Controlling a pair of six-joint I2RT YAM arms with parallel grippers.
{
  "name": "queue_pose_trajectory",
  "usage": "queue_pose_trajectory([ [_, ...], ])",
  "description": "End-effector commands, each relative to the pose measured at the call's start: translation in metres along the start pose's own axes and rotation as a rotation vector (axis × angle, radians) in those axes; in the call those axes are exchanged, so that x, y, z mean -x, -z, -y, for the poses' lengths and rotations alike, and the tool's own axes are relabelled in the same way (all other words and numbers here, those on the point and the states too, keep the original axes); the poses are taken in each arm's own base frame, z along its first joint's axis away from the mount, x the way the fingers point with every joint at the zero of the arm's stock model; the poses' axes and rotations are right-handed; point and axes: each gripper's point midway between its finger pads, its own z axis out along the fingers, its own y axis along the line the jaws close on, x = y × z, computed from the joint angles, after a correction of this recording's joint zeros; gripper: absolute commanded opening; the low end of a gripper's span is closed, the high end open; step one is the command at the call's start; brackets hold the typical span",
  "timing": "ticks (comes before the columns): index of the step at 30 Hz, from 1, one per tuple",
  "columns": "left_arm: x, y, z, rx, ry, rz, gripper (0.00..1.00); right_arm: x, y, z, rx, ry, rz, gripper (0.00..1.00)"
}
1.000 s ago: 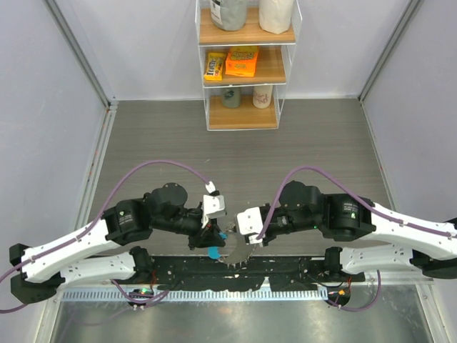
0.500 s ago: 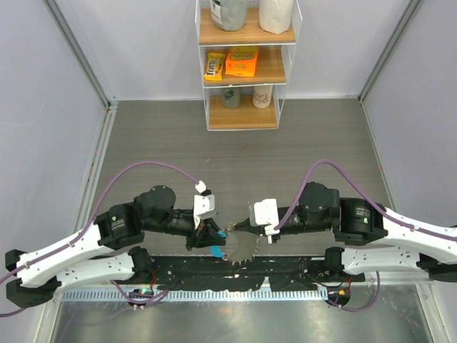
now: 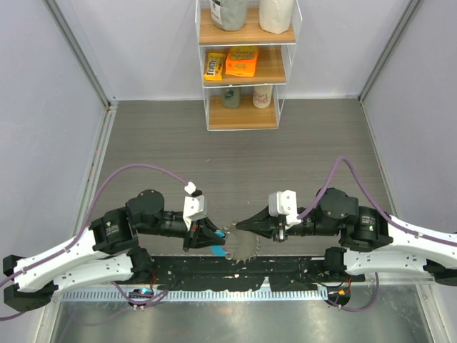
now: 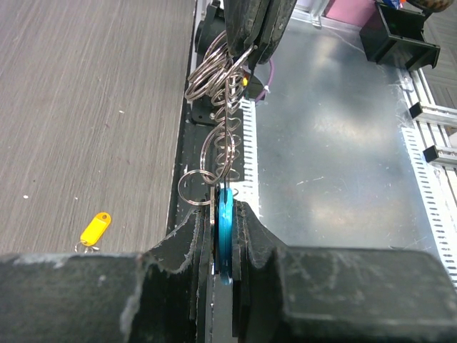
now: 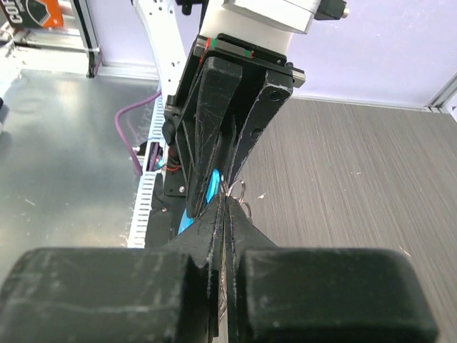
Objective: Put the keys on the keyring
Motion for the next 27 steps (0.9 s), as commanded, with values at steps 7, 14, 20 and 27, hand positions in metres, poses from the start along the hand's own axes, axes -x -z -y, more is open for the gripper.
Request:
queue_pose_trajectory([
  [7,0.030,0.001,0.021,-0.112,-0.053,0.132,0.17,0.039,0.000,0.020,-0.121,-0.080,0.198,0.06],
  [14,0.038,0.009,0.032,-0.154,-0.071,0.186,0.18,0.049,0.002,0.023,-0.144,-0.127,0.269,0.06],
  [20,0.041,0.010,0.036,-0.173,-0.079,0.205,0.22,0.048,0.004,0.024,-0.155,-0.142,0.288,0.06],
  [27,0.044,0.009,0.039,-0.191,-0.073,0.206,0.20,0.042,0.002,0.019,-0.132,-0.171,0.269,0.06],
])
